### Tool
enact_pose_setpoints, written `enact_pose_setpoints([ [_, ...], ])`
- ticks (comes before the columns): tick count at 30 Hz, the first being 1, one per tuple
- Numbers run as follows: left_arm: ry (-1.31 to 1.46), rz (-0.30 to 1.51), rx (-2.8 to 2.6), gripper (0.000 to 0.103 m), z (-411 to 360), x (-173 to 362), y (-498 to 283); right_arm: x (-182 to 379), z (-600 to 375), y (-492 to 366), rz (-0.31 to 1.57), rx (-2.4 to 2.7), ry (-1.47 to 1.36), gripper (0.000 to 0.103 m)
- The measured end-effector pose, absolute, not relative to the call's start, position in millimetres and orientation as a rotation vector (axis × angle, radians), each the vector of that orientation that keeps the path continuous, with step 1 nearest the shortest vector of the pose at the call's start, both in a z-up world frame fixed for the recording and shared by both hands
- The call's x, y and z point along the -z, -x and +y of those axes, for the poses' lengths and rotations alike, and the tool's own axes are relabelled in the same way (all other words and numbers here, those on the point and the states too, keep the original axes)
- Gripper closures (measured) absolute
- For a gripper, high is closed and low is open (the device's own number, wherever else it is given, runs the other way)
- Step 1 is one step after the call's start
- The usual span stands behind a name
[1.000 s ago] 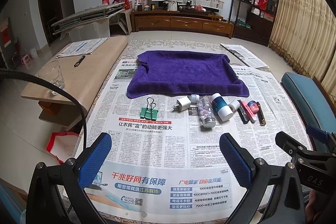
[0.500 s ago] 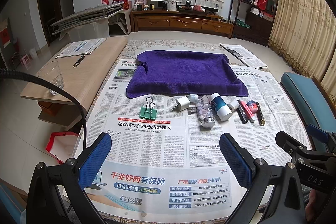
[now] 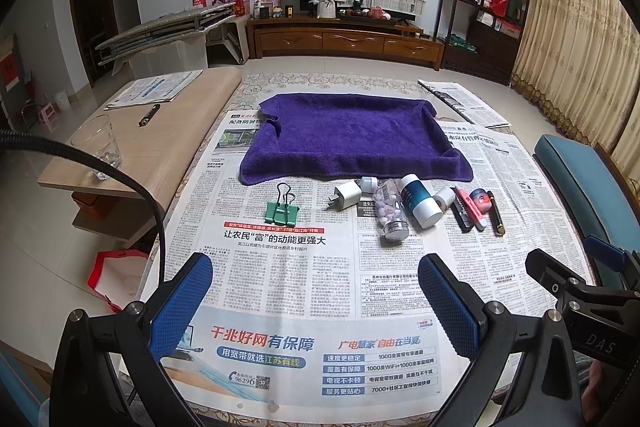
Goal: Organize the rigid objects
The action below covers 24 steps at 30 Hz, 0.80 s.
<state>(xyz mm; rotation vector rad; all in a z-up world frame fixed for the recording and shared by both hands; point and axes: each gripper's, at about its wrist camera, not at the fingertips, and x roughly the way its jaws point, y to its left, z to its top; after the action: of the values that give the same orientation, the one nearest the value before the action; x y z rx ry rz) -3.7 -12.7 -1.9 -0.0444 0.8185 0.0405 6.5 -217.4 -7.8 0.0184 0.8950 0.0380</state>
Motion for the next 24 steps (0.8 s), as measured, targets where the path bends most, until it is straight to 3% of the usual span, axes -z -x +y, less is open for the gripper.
enact_pose_setpoints([
  [24,0.040,0.822,-0.037,0.000,-11.0,5.9,4.6,11.7,-220.6,-7.2,0.905,-0.037,-0.014,0.000],
])
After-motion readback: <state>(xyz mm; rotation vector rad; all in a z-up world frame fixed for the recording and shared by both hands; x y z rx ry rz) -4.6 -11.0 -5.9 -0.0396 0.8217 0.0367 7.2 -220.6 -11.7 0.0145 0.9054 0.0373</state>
